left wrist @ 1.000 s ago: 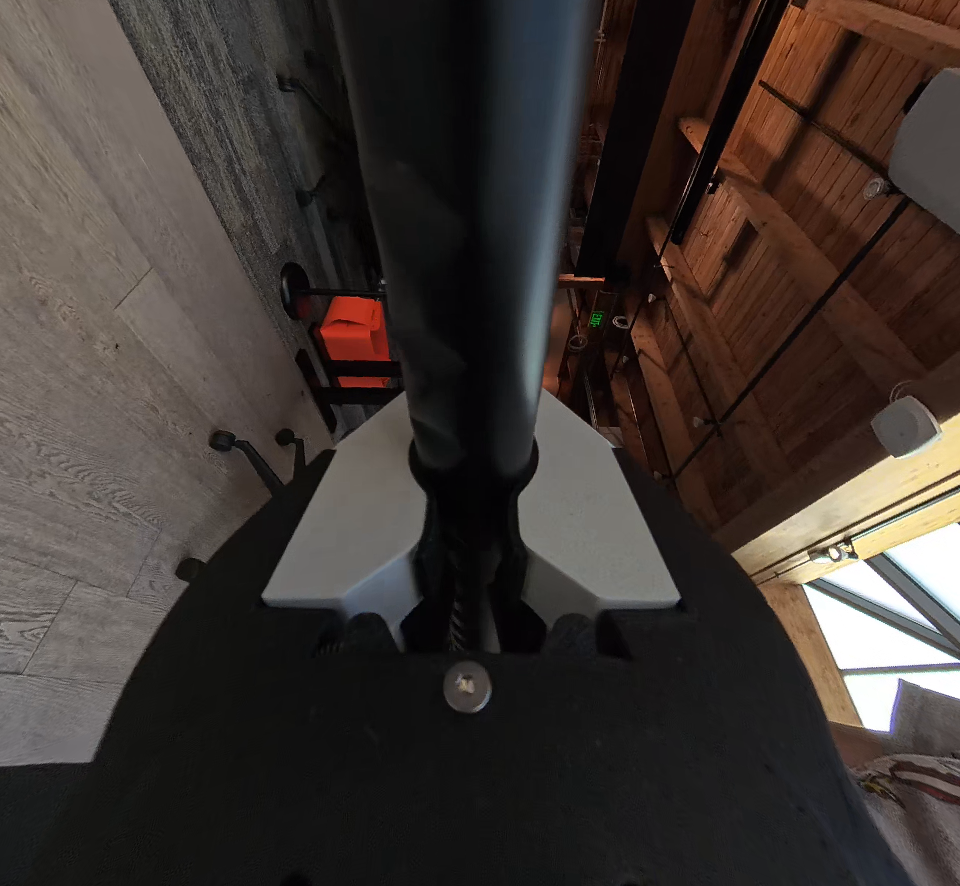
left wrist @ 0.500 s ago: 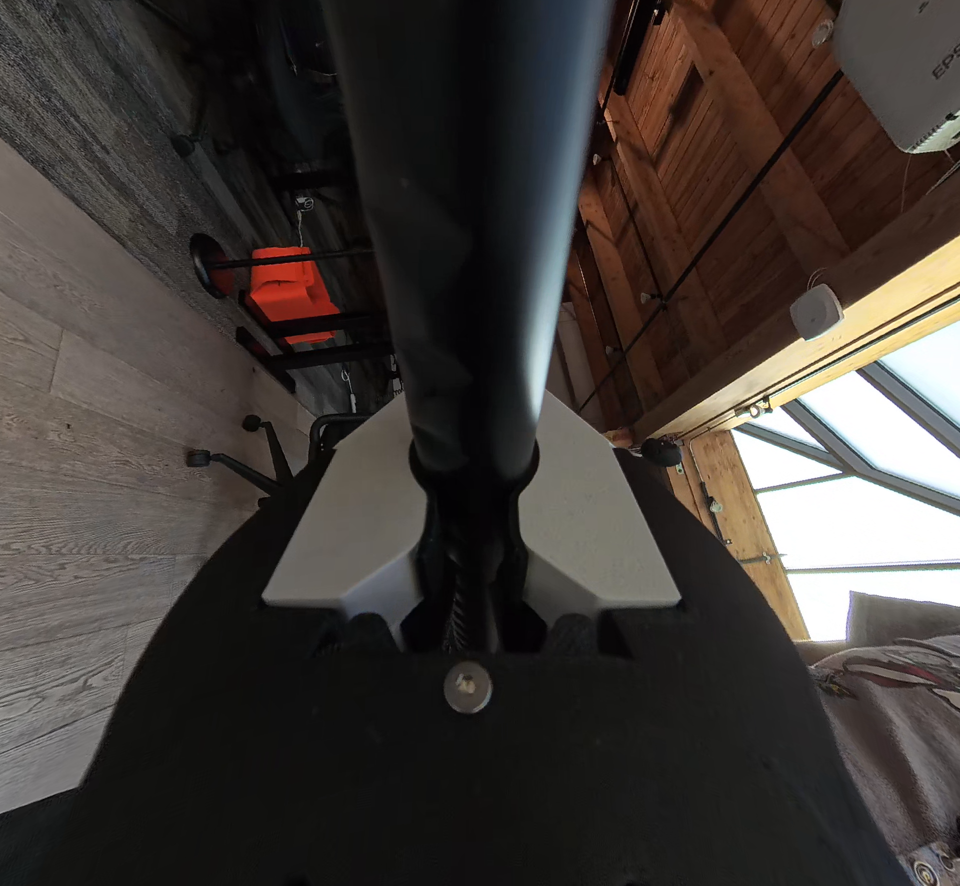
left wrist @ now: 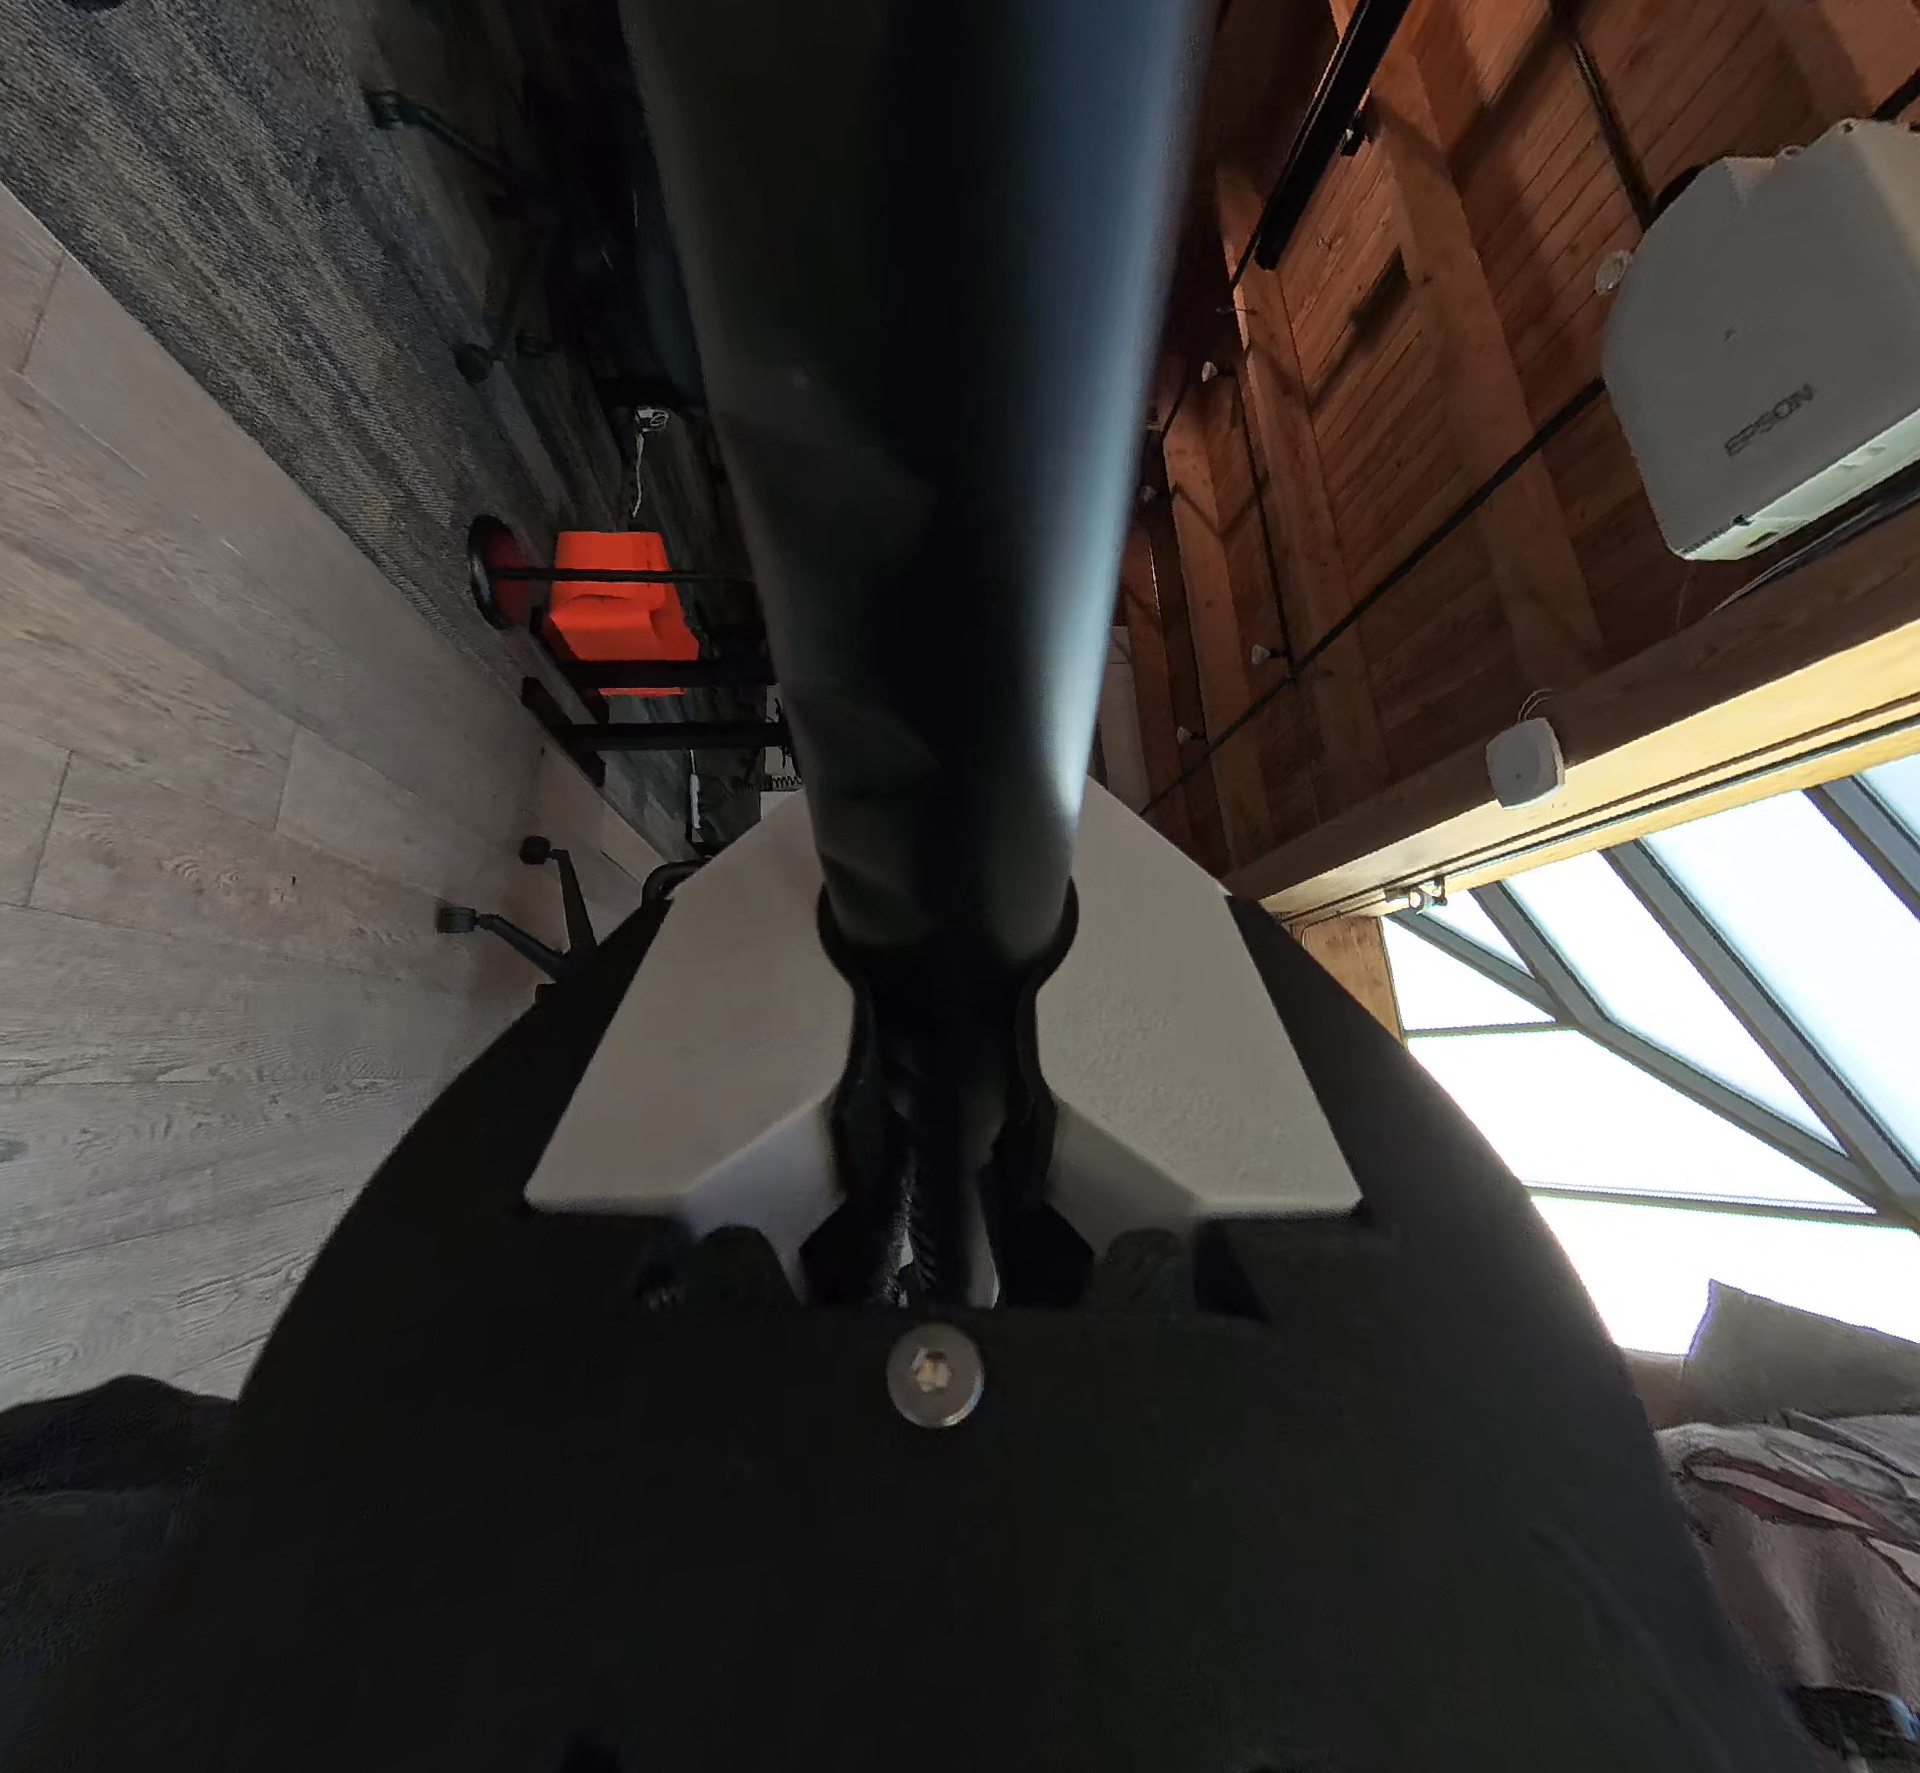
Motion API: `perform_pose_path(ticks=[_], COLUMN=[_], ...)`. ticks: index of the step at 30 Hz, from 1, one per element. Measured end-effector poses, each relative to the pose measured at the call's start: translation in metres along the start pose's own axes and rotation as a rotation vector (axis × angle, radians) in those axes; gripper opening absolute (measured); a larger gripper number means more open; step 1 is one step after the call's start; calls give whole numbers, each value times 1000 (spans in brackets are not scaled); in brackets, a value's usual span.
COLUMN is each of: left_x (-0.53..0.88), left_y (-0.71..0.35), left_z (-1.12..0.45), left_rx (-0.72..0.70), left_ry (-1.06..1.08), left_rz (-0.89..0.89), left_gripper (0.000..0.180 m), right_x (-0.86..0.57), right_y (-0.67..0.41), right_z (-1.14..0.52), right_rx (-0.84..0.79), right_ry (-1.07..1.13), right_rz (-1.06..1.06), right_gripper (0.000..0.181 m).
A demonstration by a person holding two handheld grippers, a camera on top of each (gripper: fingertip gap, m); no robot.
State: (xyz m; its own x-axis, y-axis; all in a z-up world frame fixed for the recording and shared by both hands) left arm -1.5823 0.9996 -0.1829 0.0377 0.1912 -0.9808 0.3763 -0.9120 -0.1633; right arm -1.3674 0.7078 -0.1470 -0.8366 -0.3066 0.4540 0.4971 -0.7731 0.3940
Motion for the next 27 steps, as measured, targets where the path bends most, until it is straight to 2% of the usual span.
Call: perform_pose_path(ticks=[16, 27], left_x=[118, 183], left_y=[-289, -506], left_z=[149, 268], left_rx=[-3, -11], left_ry=[-57, 24], left_rz=[416, 549], left_gripper=[18, 18], right_x=[159, 276], right_y=[-315, -564], right_z=[130, 183], right_rx=[174, 128], right_ry=[-166, -79], right_rz=[-173, -271], right_gripper=[25, 26])
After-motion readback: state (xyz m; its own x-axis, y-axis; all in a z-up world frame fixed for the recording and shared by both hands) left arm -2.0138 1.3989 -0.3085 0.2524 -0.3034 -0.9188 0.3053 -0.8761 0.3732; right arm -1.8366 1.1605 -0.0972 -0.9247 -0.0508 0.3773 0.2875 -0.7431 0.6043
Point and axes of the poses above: each gripper's, where its closed fingertips meet, z back along the fingers, y out of its underside, x = y × z across the jaws, the point moved 6 cm from there along z, back along the fingers, and after that the axes turned 13 degrees about -z, right-handed, at the moved point
